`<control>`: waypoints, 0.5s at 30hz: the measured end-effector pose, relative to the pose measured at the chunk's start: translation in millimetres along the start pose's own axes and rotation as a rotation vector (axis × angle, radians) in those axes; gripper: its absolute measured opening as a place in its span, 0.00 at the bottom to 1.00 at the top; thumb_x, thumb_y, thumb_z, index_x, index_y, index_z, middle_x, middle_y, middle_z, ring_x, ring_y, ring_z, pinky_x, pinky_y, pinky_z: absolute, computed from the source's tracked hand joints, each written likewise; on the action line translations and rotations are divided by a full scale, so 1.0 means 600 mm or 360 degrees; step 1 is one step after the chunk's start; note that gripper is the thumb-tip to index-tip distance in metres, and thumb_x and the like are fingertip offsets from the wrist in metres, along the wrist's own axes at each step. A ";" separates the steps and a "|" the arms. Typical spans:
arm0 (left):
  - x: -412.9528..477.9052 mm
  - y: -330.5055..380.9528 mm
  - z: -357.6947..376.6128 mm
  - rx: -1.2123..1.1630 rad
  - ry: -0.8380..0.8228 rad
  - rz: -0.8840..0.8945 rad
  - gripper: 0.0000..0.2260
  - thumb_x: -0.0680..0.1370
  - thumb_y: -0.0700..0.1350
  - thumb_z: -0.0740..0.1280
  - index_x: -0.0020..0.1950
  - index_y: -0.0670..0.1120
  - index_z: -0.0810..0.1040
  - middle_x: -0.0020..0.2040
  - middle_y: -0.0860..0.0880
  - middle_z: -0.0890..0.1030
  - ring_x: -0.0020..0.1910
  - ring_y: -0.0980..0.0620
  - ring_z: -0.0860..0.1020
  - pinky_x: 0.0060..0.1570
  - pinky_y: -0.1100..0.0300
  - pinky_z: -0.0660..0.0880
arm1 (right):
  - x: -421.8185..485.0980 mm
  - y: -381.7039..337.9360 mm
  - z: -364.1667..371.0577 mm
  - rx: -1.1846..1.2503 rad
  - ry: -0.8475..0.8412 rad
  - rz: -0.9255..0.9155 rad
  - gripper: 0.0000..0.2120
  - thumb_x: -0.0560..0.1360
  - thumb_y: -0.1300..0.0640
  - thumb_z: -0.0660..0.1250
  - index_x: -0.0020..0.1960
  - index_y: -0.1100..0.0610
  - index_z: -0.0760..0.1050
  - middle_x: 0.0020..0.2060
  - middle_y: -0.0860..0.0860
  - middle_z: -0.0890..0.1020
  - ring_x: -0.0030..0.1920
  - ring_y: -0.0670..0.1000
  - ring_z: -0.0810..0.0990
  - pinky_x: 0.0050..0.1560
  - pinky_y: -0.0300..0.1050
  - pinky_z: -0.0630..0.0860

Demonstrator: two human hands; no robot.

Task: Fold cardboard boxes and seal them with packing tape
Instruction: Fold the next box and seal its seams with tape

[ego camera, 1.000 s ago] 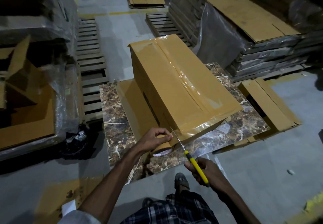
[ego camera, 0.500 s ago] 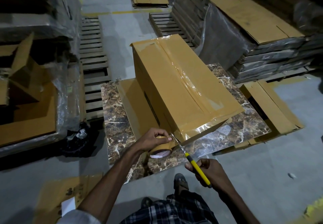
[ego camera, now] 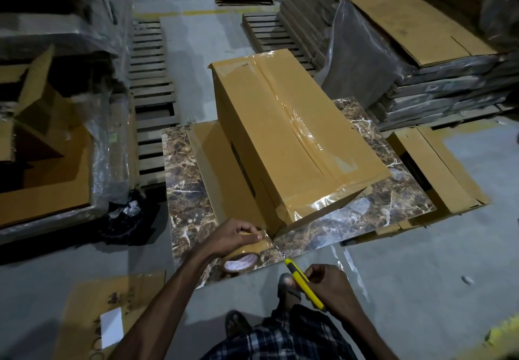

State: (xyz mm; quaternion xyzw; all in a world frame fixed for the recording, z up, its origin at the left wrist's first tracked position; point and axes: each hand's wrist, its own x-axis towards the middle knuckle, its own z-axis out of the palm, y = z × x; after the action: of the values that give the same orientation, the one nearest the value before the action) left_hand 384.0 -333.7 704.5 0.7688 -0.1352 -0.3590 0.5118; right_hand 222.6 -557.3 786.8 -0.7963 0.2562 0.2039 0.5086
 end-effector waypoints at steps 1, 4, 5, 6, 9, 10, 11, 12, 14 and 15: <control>-0.004 -0.004 0.004 -0.0004 0.0000 -0.0026 0.10 0.79 0.48 0.75 0.47 0.41 0.86 0.40 0.55 0.85 0.40 0.61 0.80 0.42 0.66 0.72 | 0.003 0.005 -0.003 -0.0042 0.0011 0.0020 0.26 0.60 0.34 0.79 0.30 0.56 0.76 0.22 0.50 0.80 0.24 0.43 0.79 0.32 0.37 0.73; -0.018 -0.020 0.019 0.0037 0.0029 -0.0112 0.11 0.78 0.51 0.76 0.44 0.44 0.86 0.39 0.56 0.84 0.39 0.61 0.80 0.43 0.62 0.71 | 0.017 0.025 -0.033 -0.0290 0.0090 0.0026 0.27 0.67 0.34 0.77 0.28 0.54 0.72 0.19 0.47 0.76 0.23 0.41 0.77 0.29 0.33 0.69; -0.022 -0.025 0.027 0.0041 0.0047 -0.0139 0.11 0.78 0.52 0.76 0.43 0.45 0.85 0.40 0.57 0.85 0.40 0.61 0.81 0.45 0.61 0.71 | 0.025 0.037 -0.049 -0.0460 0.0096 -0.0004 0.29 0.68 0.31 0.76 0.27 0.53 0.71 0.19 0.46 0.74 0.24 0.41 0.77 0.29 0.33 0.68; -0.026 -0.028 0.036 0.0045 0.0070 -0.0168 0.11 0.78 0.53 0.76 0.42 0.47 0.85 0.41 0.58 0.85 0.42 0.62 0.81 0.47 0.60 0.72 | 0.033 0.049 -0.065 -0.0611 0.0073 -0.0036 0.30 0.66 0.28 0.75 0.27 0.53 0.70 0.20 0.47 0.74 0.25 0.41 0.77 0.29 0.34 0.67; -0.033 -0.011 0.071 0.0053 0.0121 -0.0218 0.11 0.79 0.53 0.75 0.38 0.52 0.83 0.39 0.60 0.84 0.42 0.65 0.80 0.49 0.61 0.72 | 0.048 0.084 -0.111 -0.0880 0.0047 -0.0047 0.33 0.61 0.22 0.70 0.31 0.53 0.73 0.25 0.50 0.77 0.28 0.43 0.78 0.28 0.37 0.67; -0.031 0.002 0.089 0.0040 0.0132 -0.0227 0.11 0.79 0.52 0.75 0.36 0.54 0.82 0.37 0.60 0.83 0.41 0.65 0.80 0.47 0.62 0.71 | 0.051 0.092 -0.126 -0.1014 0.0095 -0.0075 0.35 0.59 0.19 0.64 0.32 0.53 0.72 0.25 0.51 0.76 0.29 0.44 0.77 0.28 0.37 0.66; -0.029 0.018 0.109 0.0019 0.0151 -0.0234 0.13 0.80 0.51 0.74 0.35 0.56 0.81 0.36 0.60 0.81 0.40 0.65 0.79 0.46 0.62 0.71 | 0.056 0.101 -0.140 -0.1129 0.0136 -0.0119 0.36 0.58 0.17 0.60 0.33 0.52 0.70 0.26 0.50 0.75 0.30 0.45 0.76 0.29 0.40 0.66; -0.022 0.035 0.132 0.0000 0.0189 -0.0235 0.15 0.80 0.50 0.74 0.33 0.59 0.80 0.35 0.60 0.80 0.38 0.64 0.78 0.44 0.62 0.70 | 0.063 0.110 -0.154 -0.1216 0.0191 -0.0192 0.37 0.58 0.16 0.59 0.35 0.52 0.68 0.27 0.50 0.73 0.34 0.48 0.78 0.30 0.43 0.67; 0.000 0.071 0.184 -0.0034 0.0333 -0.0217 0.16 0.80 0.51 0.73 0.32 0.60 0.80 0.33 0.60 0.79 0.37 0.64 0.77 0.43 0.60 0.69 | 0.076 0.120 -0.188 -0.1332 0.0229 -0.0304 0.35 0.62 0.17 0.60 0.40 0.50 0.68 0.31 0.49 0.72 0.43 0.51 0.83 0.35 0.45 0.68; 0.016 0.092 0.209 -0.0043 0.0408 -0.0210 0.15 0.80 0.52 0.74 0.33 0.59 0.80 0.34 0.60 0.80 0.37 0.63 0.78 0.43 0.59 0.69 | 0.083 0.125 -0.206 -0.1374 0.0224 -0.0354 0.33 0.64 0.18 0.60 0.42 0.49 0.68 0.32 0.49 0.72 0.46 0.52 0.84 0.37 0.46 0.68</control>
State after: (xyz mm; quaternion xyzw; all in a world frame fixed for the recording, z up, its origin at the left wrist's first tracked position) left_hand 313.1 -450.2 721.8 0.8085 -0.0130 -0.2923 0.5105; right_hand 223.4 -706.8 754.0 -0.9702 0.0945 0.1815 0.1299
